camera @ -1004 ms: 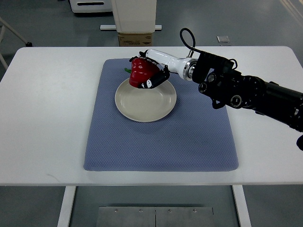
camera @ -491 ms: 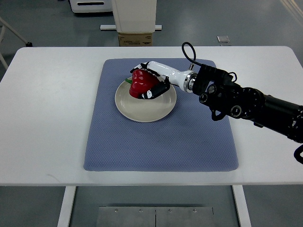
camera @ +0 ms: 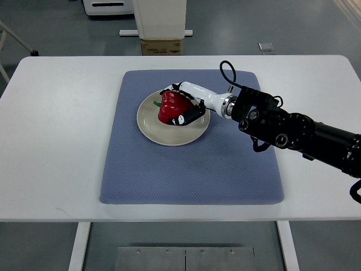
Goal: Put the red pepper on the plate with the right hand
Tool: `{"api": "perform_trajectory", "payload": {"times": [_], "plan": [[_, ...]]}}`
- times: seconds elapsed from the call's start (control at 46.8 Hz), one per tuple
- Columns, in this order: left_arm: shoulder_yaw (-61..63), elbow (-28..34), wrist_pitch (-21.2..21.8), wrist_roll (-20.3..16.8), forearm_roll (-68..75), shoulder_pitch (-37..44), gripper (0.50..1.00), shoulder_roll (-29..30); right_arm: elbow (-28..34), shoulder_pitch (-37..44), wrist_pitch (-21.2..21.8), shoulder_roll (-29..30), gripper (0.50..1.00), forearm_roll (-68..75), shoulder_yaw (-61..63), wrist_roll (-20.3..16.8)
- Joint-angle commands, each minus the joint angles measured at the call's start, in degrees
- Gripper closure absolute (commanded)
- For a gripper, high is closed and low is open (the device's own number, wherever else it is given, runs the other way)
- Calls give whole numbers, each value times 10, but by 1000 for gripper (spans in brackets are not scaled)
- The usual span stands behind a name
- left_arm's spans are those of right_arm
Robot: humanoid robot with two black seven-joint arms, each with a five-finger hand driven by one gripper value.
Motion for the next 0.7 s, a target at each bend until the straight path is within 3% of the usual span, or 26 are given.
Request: {"api": "perform_trajectory", "payload": {"times": [0.0, 0.064, 0.15, 0.171, 0.683], "plan": [[0, 0, 0, 0, 0, 0, 500, 0, -1, -2, -1, 0, 796, 0, 1, 0], [0, 0, 0, 0, 0, 0, 500, 0, -1, -4, -5, 0, 706, 1, 5, 0], [0, 0, 0, 0, 0, 0, 500, 0, -1, -8, -16, 0, 530, 1, 17, 0], [0, 0, 0, 0, 0, 0, 500, 0, -1, -10, -17, 0, 509, 0, 17, 0], [0, 0, 0, 0, -1, 0, 500, 0, 0, -6, -18, 0, 502, 1, 39, 0]]}}
